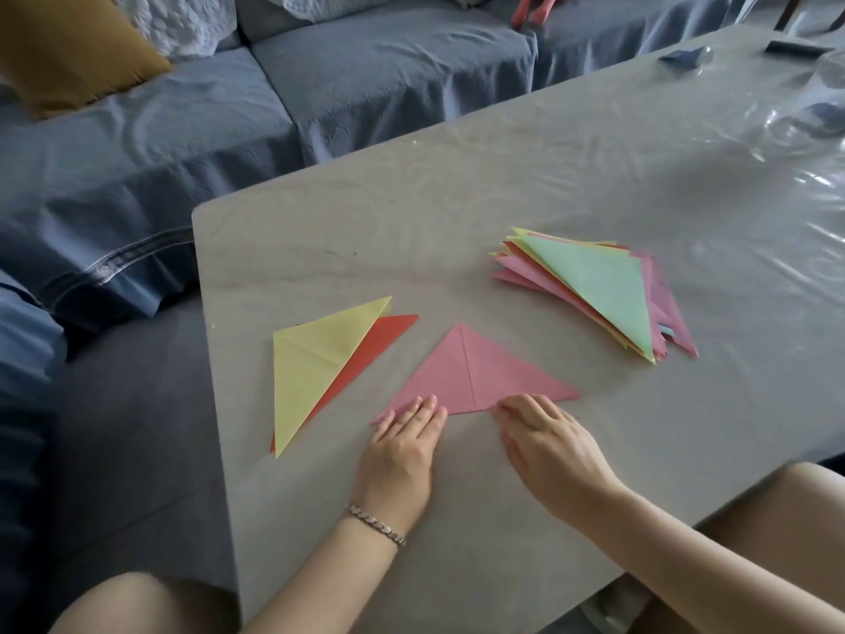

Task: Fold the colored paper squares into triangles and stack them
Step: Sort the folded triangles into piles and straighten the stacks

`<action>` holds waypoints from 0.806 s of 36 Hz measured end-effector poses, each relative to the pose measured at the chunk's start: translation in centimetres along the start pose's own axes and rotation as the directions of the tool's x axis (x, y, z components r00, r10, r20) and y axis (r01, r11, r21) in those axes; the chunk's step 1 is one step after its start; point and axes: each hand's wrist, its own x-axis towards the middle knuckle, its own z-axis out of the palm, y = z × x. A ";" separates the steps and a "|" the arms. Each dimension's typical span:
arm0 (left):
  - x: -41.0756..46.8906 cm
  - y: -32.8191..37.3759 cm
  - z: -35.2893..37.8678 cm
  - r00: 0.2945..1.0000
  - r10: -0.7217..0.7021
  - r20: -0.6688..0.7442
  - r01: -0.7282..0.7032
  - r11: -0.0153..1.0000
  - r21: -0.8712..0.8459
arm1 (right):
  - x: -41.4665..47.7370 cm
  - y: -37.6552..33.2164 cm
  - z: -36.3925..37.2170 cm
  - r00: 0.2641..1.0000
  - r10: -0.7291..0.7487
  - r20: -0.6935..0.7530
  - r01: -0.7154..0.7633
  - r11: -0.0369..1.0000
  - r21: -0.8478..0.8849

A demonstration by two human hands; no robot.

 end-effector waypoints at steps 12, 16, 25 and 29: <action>-2.7 -2.6 -0.7 0.982 -0.185 -0.029 0.185 0.983 0.003 | -1.2 3.4 -1.9 0.991 0.091 -0.096 -0.097 0.993 -0.062; -3.0 -2.7 -0.6 0.978 -0.202 -0.046 0.203 0.979 0.022 | -2.2 4.7 -2.6 0.991 0.128 -0.047 -0.132 0.985 -0.108; -2.4 -1.8 -0.7 0.974 -0.197 -0.107 0.207 0.974 0.089 | -2.2 5.0 -3.1 0.977 0.212 0.018 -0.207 0.969 -0.132; -2.3 -2.4 -1.1 0.972 -0.210 -0.106 0.221 0.970 0.098 | -1.9 4.8 -3.6 0.968 0.241 0.073 -0.232 0.966 -0.112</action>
